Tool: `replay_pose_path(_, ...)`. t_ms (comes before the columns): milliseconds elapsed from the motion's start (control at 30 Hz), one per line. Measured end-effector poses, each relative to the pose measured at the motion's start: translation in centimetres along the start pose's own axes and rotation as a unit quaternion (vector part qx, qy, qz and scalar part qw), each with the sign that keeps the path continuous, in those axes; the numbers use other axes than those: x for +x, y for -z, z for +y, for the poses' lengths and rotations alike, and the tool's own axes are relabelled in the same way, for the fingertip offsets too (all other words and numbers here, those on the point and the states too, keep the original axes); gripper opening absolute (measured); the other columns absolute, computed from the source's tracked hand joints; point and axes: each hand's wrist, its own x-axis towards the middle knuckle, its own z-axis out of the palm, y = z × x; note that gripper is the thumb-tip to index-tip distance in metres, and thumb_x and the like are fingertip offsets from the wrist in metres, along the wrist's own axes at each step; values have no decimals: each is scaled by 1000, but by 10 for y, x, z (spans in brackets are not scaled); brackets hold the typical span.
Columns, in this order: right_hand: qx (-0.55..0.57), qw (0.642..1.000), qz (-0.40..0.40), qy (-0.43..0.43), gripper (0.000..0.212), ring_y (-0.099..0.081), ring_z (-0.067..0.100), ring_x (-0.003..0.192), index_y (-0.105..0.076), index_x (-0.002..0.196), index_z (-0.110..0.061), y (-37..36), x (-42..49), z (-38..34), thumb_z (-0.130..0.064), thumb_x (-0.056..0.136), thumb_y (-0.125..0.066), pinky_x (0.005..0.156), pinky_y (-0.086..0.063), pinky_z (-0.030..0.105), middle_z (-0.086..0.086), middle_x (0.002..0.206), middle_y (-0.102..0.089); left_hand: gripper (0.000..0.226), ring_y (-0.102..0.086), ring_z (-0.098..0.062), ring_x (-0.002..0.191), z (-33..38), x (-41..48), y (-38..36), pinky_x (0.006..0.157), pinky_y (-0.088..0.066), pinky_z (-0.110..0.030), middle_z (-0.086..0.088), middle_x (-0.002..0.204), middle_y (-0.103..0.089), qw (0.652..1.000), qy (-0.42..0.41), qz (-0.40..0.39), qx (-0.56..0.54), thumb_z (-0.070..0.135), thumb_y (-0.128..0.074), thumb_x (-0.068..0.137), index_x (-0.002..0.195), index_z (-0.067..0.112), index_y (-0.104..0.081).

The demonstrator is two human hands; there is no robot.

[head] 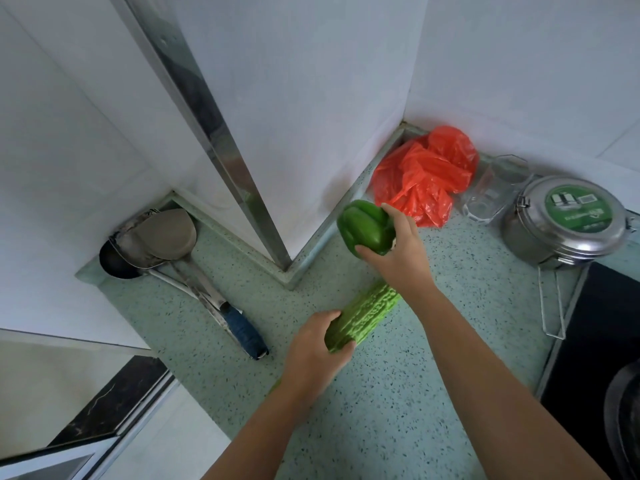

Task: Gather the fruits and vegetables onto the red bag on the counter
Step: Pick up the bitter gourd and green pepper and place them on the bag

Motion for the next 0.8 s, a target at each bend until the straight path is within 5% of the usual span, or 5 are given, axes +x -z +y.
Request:
replay_pose_path(400,-17,998,50,-35,75,-47,10,97,-34,134,-30,44,-84,-22,-29,71,-75,80,-40,24,-6,115,-42,48,-52,0,85,1,-11,17,72,-45,-17,9,103,-53,992,-86,-73,60,34,-65,79,122,23,-48)
replay_pose_path(600,-30,992,108,-57,74,-49,10,99,-34,134,-29,48,-134,-44,-31,71,-75,84,-45,28,-8,116,-43,47,-51,4,83,0,-12,41,67,-41,-8,9,99,-54,989,-112,-90,38,27,-68,76,119,23,-50)
replay_pose_path(800,-34,978,180,-100,73,-49,6,96,-36,131,-32,28,-202,-74,-30,70,-76,84,-46,28,-11,112,-44,42,-57,-3,88,-3,-26,80,76,-52,-26,6,99,-58,977,-151,-147,-11,21,-69,76,115,23,-54)
